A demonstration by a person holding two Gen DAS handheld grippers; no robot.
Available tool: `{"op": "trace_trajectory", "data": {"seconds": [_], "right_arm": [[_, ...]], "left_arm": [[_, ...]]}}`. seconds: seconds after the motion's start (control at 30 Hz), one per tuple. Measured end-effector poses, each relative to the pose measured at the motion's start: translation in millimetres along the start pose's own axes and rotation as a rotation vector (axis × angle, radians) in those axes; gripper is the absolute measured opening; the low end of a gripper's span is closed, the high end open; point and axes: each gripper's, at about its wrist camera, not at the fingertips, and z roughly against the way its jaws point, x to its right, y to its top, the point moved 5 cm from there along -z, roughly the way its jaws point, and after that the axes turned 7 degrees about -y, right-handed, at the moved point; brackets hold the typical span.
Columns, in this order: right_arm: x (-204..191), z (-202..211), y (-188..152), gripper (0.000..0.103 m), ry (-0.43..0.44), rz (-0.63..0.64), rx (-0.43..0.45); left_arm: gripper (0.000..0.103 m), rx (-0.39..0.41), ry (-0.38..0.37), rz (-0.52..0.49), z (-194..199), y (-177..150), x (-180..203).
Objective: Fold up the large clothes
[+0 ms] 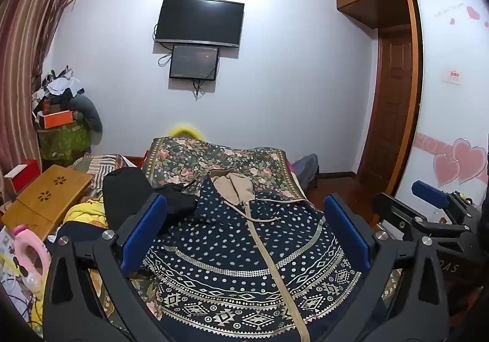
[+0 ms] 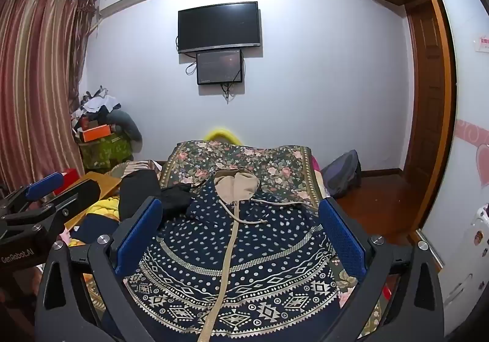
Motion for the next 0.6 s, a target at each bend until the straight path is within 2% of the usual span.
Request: {"op": "trace_trajectory", "data": {"seconds": [0.27,0.6], "right_arm": [[5,3,3,0.101,-0.003,0.002,0.002],[-1,-1,-4,0.101,0.002,0.006,-0.014]], "left_arm": [[0.103,-0.006,-0.002,0.007,2,6,-5],[0.103,0.001,0.010,-0.014,-5,-7,2]]}}
